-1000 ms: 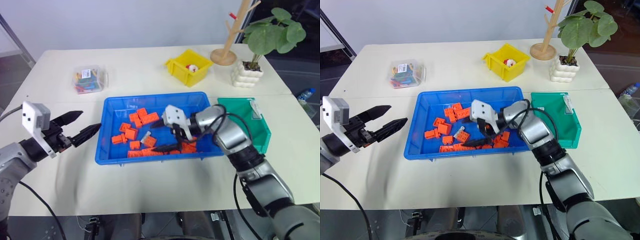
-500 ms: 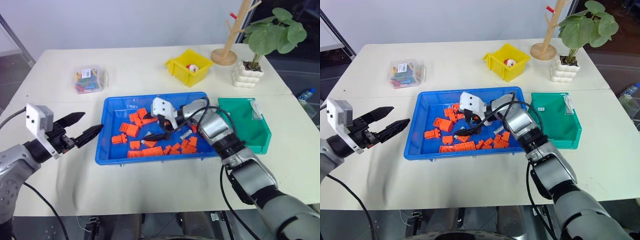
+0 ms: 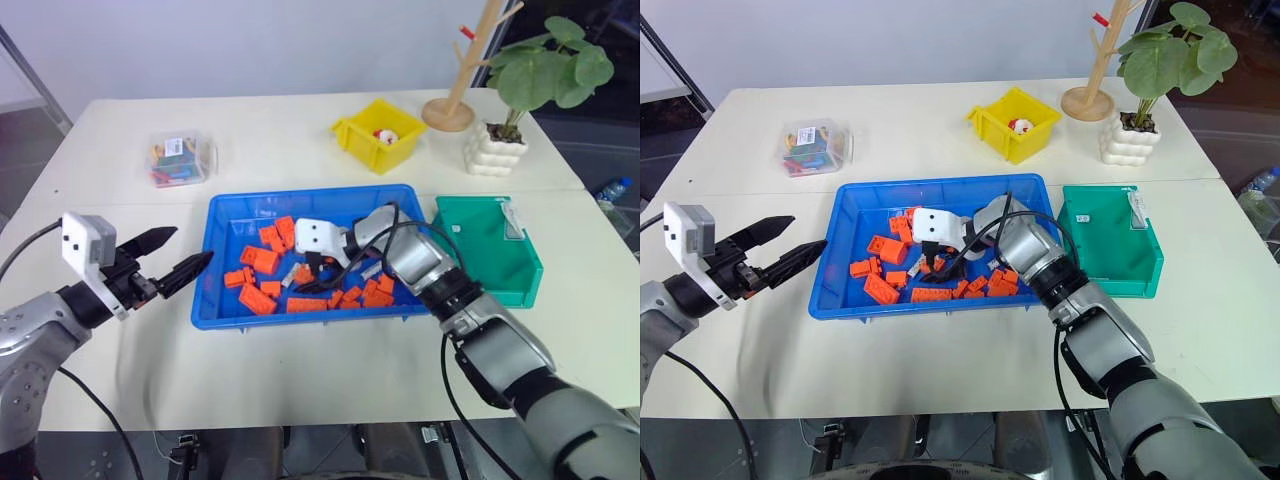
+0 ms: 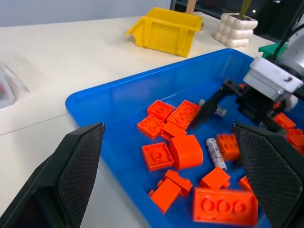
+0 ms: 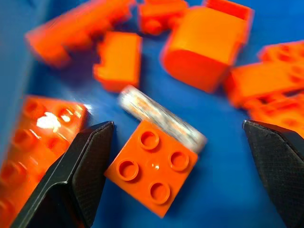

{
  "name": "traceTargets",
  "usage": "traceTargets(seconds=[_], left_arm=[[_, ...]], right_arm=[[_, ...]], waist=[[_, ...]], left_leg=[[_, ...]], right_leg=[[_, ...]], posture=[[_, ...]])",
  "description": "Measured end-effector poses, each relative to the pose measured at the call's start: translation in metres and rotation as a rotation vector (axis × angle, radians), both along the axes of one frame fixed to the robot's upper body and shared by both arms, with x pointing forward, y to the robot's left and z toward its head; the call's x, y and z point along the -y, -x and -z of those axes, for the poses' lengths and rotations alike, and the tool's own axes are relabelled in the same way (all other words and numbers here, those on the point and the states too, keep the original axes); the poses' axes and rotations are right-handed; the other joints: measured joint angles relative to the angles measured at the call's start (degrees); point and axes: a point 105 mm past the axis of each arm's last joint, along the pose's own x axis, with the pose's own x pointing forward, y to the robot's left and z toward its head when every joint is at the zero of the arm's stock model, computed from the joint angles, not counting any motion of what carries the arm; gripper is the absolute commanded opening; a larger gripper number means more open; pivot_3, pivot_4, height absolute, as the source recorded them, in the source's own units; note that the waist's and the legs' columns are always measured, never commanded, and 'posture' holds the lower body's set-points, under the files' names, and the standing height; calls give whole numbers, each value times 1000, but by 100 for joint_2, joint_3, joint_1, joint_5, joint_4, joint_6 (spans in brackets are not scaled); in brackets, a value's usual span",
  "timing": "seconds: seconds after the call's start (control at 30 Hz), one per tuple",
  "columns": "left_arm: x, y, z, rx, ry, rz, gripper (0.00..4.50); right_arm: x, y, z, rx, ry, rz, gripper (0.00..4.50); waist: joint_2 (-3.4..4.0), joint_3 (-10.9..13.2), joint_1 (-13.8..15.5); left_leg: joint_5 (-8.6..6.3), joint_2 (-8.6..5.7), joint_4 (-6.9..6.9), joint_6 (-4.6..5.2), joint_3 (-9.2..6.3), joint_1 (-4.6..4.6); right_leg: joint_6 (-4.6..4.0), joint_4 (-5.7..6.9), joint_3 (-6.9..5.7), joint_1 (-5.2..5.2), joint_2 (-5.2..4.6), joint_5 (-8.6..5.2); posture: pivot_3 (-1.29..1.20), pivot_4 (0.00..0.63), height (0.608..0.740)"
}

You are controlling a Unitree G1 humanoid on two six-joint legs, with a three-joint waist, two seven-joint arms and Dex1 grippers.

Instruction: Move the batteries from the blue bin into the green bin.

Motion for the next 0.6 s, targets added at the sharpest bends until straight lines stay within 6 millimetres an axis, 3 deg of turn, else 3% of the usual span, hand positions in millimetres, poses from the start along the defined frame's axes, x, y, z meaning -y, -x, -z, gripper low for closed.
traceTargets(seconds=[0.4, 0.6], left_arm=[[1, -1, 3, -5, 1, 0, 4500], [4, 13, 5, -70, -82, 79, 4500]], right_arm=[[-18, 11, 4, -59, -21, -48, 4445], [-20, 17, 7, -75, -20, -75, 4445]], waist=[[0, 0, -3], [1, 1, -14]], left_leg=[[0, 4, -1, 0, -1, 0], [0, 5, -2, 0, 0, 0]], right_leg=[[0, 2, 0, -2, 4, 0], [-1, 3, 0, -4, 6, 0]], posture=[[0, 150, 740], [0, 150, 740]])
